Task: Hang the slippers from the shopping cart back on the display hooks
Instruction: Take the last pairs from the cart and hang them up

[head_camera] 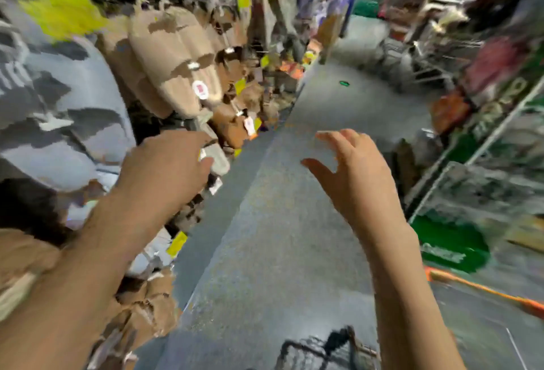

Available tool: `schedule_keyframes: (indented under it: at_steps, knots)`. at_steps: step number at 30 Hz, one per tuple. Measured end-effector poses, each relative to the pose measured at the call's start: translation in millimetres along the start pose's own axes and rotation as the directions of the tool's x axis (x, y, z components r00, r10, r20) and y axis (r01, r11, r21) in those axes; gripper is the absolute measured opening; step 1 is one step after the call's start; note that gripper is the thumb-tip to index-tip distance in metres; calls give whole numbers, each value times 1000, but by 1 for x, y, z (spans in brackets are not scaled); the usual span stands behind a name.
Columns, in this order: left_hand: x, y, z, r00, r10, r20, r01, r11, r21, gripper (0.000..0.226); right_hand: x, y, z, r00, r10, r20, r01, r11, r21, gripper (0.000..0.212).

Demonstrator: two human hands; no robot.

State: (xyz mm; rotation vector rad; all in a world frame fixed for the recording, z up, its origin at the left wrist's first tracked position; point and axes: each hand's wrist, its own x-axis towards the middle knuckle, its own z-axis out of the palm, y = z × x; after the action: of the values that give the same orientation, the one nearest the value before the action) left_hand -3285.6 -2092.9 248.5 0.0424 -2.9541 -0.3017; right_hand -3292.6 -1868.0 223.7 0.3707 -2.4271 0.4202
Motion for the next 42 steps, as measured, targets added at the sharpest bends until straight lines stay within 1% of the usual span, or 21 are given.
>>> schedule_keyframes:
  at_steps: [2, 4, 6, 8, 9, 11, 13, 15, 17, 20, 22, 25, 28, 31, 33, 35, 38, 40, 42]
  knots:
    - [8, 49, 13, 982, 191, -2, -191, 980, -58, 36, -33, 36, -35, 988, 150, -27, -152, 983, -107, 41]
    - [12, 95, 29, 937, 348, 8, -344, 931, -124, 38, -71, 68, -71, 952, 296, -73, -305, 929, -209, 41]
    - [10, 139, 48, 882, 470, 31, -458, 871, -180, 39, -108, 93, -103, 897, 427, -115, -442, 852, -281, 41]
    - [6, 181, 66, 820, 571, 39, -548, 803, -233, 37, -142, 113, -129, 836, 523, -164, -546, 763, -347, 40]
    - [3, 203, 74, 790, 612, 45, -584, 772, -249, 37, -157, 122, -141, 807, 557, -196, -586, 715, -382, 40]
    - [-2, 235, 86, 750, 659, 56, -625, 733, -267, 36, -179, 132, -155, 762, 610, -216, -634, 636, -440, 40]
    - [-8, 276, 99, 683, 728, 52, -688, 666, -288, 36, -197, 143, -172, 719, 639, -273, -677, 558, -479, 39]
    - [-19, 313, 110, 611, 790, 57, -733, 591, -336, 36, -213, 150, -186, 660, 672, -336, -732, 473, -491, 39]
    - [-32, 348, 120, 531, 843, 90, -769, 524, -365, 37, -228, 154, -199, 587, 706, -397, -786, 381, -486, 39]
    - [-54, 398, 131, 374, 914, 157, -831, 406, -380, 36, -251, 158, -216, 471, 758, -452, -845, 240, -478, 38]
    - [-69, 430, 139, 264, 951, 162, -867, 308, -391, 34, -268, 160, -224, 367, 791, -490, -878, 121, -463, 40]
    - [-92, 469, 152, 86, 988, 128, -899, 132, -417, 27, -290, 160, -227, 241, 771, -589, -908, -35, -417, 39]
    - [-116, 496, 171, -94, 984, 153, -897, -17, -442, 26, -313, 157, -217, 88, 753, -652, -911, -204, -358, 36]
    - [-138, 510, 199, -274, 946, 171, -867, -166, -471, 29, -338, 156, -199, -45, 746, -664, -903, -314, -292, 35]
    - [-152, 514, 218, -362, 907, 214, -844, -223, -487, 33, -351, 157, -185, -161, 743, -649, -886, -399, -236, 37]
    - [-163, 516, 239, -405, 874, 268, -835, -235, -497, 34, -364, 162, -170, -263, 754, -602, -861, -465, -205, 42]
    - [-176, 516, 275, -440, 835, 330, -831, -240, -501, 31, -382, 174, -145, -374, 747, -551, -843, -521, -135, 41]
    - [-187, 516, 296, -456, 811, 366, -830, -239, -504, 30, -394, 185, -129, -431, 744, -510, -834, -544, -88, 37]
    - [-199, 515, 317, -473, 786, 397, -824, -234, -517, 31, -406, 199, -113, -463, 748, -475, -834, -549, -53, 36]
